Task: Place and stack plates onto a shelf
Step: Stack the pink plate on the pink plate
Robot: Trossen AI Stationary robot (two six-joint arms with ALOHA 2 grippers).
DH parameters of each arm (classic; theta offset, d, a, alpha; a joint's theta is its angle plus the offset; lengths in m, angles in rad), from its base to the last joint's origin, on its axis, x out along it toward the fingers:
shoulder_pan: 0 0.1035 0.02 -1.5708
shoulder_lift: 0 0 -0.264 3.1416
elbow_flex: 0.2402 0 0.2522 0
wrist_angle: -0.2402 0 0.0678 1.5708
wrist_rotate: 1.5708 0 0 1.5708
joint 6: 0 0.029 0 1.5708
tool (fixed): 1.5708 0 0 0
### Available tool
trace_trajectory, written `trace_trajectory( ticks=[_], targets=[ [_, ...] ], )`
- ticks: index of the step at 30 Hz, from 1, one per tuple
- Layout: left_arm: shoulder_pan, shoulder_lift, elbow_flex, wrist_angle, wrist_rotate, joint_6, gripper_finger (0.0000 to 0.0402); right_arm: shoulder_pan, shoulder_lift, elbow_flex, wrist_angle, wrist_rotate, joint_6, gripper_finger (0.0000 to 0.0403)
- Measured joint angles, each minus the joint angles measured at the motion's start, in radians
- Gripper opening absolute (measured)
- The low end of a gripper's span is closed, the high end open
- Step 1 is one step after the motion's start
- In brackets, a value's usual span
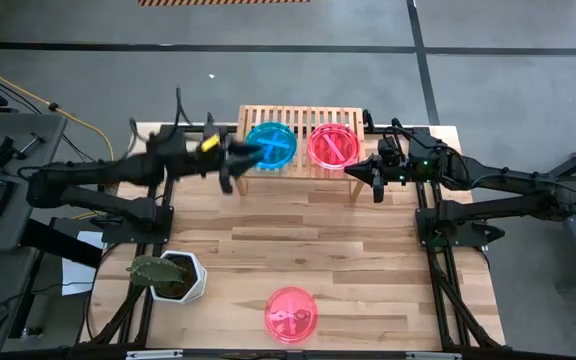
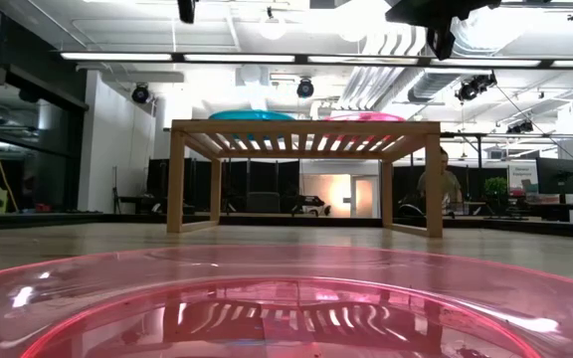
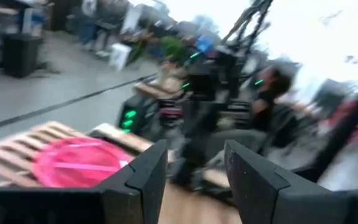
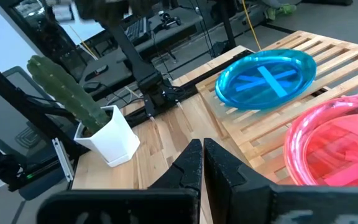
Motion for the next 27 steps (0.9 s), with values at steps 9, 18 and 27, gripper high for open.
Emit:
trace_trajectory(
  ticks=[9,18,27],
  targets=[
    [-0.082,-0.036,-0.219,0.299,-0.004,-0.071,0.0126,0.0,0.0,0.0,0.023,0.0,0.0,0.0],
    [-0.083,-0.036,-0.219,0.301,-0.003,-0.045,0.0122,0.0,0.0,0.0,0.049,0.0,0.044,0.0],
    [-0.082,-0.036,-0.219,0.3,-0.003,-0.036,0.0122,0.0,0.0,0.0,0.049,0.001,0.068,0.0]
  ],
)
